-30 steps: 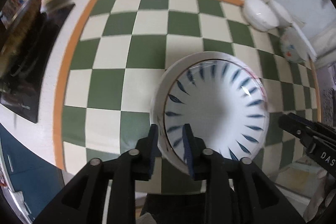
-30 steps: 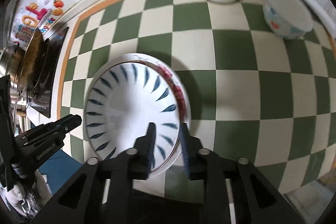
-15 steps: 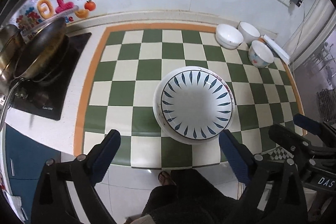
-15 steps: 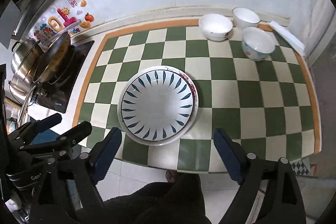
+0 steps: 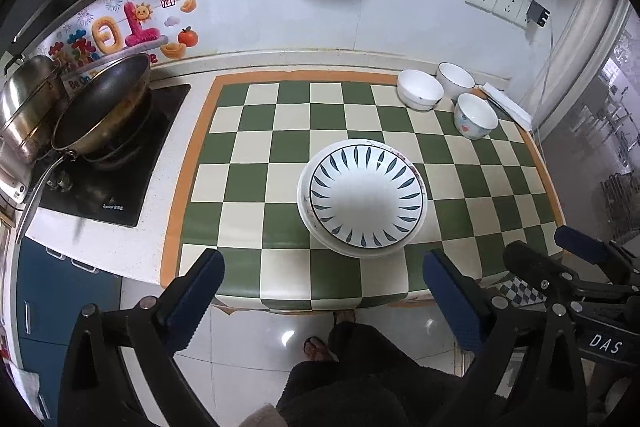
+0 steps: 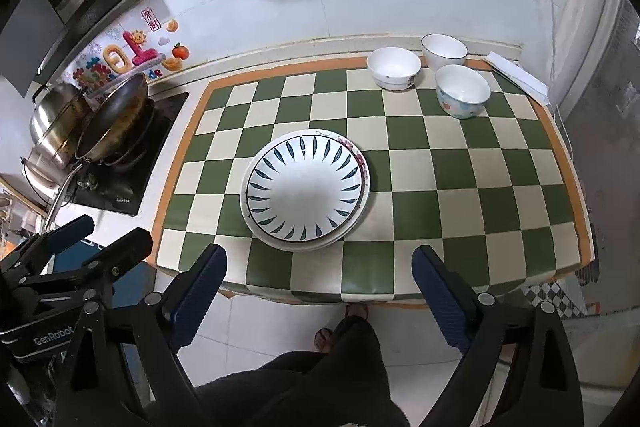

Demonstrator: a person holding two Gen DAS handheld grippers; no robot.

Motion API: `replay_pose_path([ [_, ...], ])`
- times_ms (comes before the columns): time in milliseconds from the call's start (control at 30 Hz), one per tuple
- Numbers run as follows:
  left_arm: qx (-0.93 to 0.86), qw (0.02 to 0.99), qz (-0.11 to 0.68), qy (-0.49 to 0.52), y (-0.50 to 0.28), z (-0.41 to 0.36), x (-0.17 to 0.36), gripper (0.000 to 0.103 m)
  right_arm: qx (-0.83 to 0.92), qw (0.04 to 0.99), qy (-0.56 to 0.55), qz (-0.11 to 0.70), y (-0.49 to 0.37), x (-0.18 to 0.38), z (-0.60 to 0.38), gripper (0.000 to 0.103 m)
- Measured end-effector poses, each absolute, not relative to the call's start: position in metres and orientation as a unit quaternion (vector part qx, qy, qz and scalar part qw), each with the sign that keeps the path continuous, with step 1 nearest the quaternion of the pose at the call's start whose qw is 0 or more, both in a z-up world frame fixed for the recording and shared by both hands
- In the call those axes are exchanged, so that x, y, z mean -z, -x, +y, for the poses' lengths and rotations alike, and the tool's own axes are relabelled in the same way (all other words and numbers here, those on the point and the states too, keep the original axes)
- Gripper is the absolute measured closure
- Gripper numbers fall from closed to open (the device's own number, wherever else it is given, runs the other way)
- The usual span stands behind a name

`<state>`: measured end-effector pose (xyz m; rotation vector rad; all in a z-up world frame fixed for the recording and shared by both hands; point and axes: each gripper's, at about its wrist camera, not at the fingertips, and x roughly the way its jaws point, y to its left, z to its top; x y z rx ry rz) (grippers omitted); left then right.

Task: Organize plates and bowls
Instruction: 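Withdraw both tools from the plate stack, then grip a white bowl rim with both tools and lift it toward the other bowls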

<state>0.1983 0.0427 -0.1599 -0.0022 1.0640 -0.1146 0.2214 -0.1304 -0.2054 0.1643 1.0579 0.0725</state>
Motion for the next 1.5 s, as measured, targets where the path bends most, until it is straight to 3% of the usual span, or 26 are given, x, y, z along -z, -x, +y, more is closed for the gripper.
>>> replay_pose_path([
  [433,0.057,0.862,0.504,-0.001,-0.25,0.008,0.165,0.001,-0.075,0.848,-0.158,0.5,-0.262,0.215,-0.182,0.006],
  [833,0.074,0.824,0.56,0.053,-0.432,-0.067,0.221,0.003,-0.067,0.818,-0.207,0.533,-0.429,0.256,-0.306,0.007],
  [1167,0.085,0.765,0.627,0.117,-0.581,-0.109,0.294,0.03,-0.083,0.788,-0.184,0.581,-0.61,0.321,-0.354,0.014],
  [1267,0.086,0.75,0.646,0.115,-0.608,-0.122,0.316,0.045,-0.083,0.774,-0.165,0.606,-0.653,0.345,-0.356,0.027],
  [1333,0.09,0.74,0.658,0.11,-0.62,-0.13,0.33,0.061,-0.082,0.767,-0.157,0.616,-0.668,0.358,-0.356,0.036],
  [1500,0.095,0.723,0.68,0.082,-0.637,-0.145,0.361,0.075,-0.078,0.747,-0.142,0.645,-0.694,0.389,-0.352,0.062],
])
